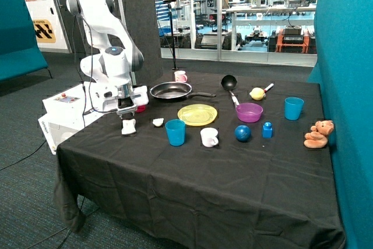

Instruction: Clean the pan

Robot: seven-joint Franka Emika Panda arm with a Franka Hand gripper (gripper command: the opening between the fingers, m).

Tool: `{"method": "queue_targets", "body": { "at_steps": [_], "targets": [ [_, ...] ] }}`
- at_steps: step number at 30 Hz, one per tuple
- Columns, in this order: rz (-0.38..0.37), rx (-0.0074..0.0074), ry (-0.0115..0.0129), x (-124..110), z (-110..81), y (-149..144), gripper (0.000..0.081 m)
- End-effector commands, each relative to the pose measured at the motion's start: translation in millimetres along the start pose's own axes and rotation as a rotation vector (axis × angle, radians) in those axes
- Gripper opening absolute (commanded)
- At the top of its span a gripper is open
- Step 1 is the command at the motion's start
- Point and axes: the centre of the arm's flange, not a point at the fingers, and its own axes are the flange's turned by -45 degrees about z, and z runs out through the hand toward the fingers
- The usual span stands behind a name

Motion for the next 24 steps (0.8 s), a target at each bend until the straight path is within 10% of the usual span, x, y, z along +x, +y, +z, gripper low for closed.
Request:
{"method": "queue_targets", "body": {
  "at_steps": [1,24],
  "targets": [
    [-0.013,-0.0001,0.0022,-5.3,11.1,4.2,0.0808],
    [-0.037,-0.0002,0.0022,-1.1,31.9,7.0,0.0808]
  ]
}}
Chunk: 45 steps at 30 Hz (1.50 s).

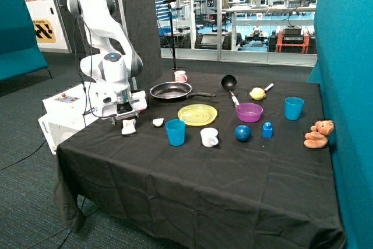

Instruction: Clean the pan

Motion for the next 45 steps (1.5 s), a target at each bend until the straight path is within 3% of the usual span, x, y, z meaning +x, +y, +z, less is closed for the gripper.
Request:
{"method": "queue_targets", "body": {
  "at_steps": [1,32,33,38,42,43,45],
  "targets": [
    [-0.012,0.0008,-0.002,4.2,8.1,-1.2,0.0808],
    [-0.043,0.0008,-0.002,-1.2,30.0,-15.6,0.0808],
    [-0.067,0.0009,-0.002,-0.8,29.7,-15.1,0.0808],
    [-0.047,0.0009,-0.002,-1.7,30.4,-13.8,0.0805],
    [-0.039,0.0008,-0.002,-0.4,30.2,-12.3,0.0719],
    [-0.038,0.0008,-0.002,-0.8,30.6,-12.0,0.0632],
    [-0.035,0.0008,-0.002,-1.0,30.9,-11.6,0.0542]
  ]
}}
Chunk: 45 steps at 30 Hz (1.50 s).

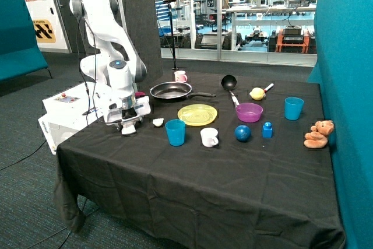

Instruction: Clean the pan

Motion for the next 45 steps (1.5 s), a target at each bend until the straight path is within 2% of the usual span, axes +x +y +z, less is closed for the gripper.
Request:
{"method": "queue_targets", "body": {
  "at_steps": [1,4,7,10,28,29,30,35,36,38,39,42,45],
  "targets": [
    [0.007,-0.0005,0.0026,-2.1,2.4,1.9,0.048],
    [0.008,-0.0005,0.0026,-2.9,3.3,2.6,0.0274],
    [0.014,-0.0004,0.0026,-3.7,3.7,3.4,0.0106],
    [0.01,-0.0004,0.0026,-4.3,3.8,3.7,0.0017],
    [-0.01,-0.0005,0.0026,-6.0,3.8,-0.7,0.0],
    [-0.028,-0.0005,0.0026,-5.4,3.8,-0.4,0.0],
    [-0.006,-0.0005,0.0026,-5.3,3.8,-0.4,0.0],
    [-0.029,-0.0005,0.0026,-3.8,3.3,-0.4,0.0],
    [-0.007,-0.0005,0.0026,-3.5,3.4,-0.7,0.0],
    [-0.012,-0.0005,0.0026,-3.0,2.7,-1.0,0.0],
    [-0.032,-0.0005,0.0026,-2.1,1.6,-0.8,0.0],
    [-0.013,-0.0005,0.0026,-1.3,0.3,-0.9,0.0],
    [-0.036,-0.0005,0.0026,0.5,-2.4,0.5,0.0]
  ]
}}
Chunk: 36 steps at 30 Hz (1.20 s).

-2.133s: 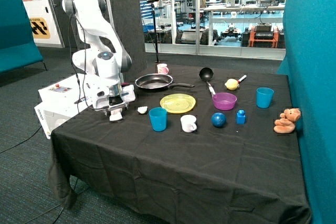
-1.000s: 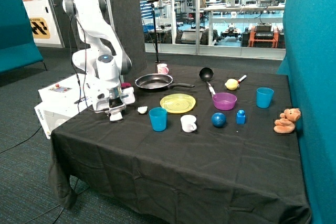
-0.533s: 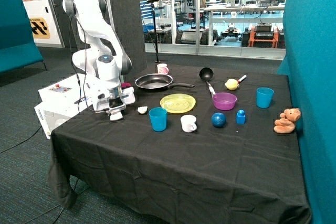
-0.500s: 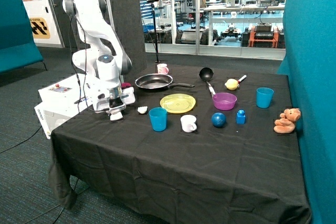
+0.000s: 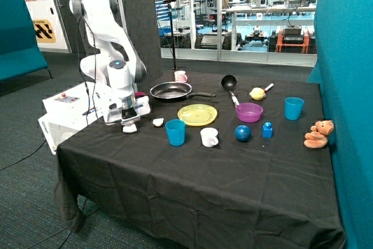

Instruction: Clean the pan

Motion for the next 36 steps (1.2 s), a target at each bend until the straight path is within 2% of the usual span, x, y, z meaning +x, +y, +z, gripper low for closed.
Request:
{"method": "queue_targets", "body": {
  "at_steps": [1,2,5,10,14,17,26,27,28,31,33,36],
  "targets": [
    [-0.002,-0.0024,-0.0076,4.4,-3.8,0.9,0.0],
    [-0.021,-0.0023,-0.0077,4.9,-4.6,1.4,0.0],
    [-0.01,-0.0023,-0.0076,4.4,-5.8,1.3,0.0],
    [-0.031,-0.0023,-0.0077,2.1,-12.9,-1.3,0.0],
    [-0.062,-0.0021,-0.0077,2.6,-23.5,-5.4,0.0],
    [-0.096,-0.002,-0.0077,5.8,-35.9,-12.3,0.0],
    [-0.145,-0.0018,-0.0078,10.9,-50.9,-24.3,0.0],
    [-0.188,-0.0016,-0.0078,12.4,-53.0,-26.1,0.0],
    [-0.161,-0.0018,-0.0078,12.2,-55.0,-28.1,0.0],
    [-0.214,-0.0015,-0.0079,13.0,-62.1,-38.1,0.0],
    [-0.205,-0.0016,-0.0078,13.0,-64.6,-42.3,0.0],
    [-0.233,-0.0015,-0.0079,13.9,-68.9,-48.8,0.0]
  ]
}}
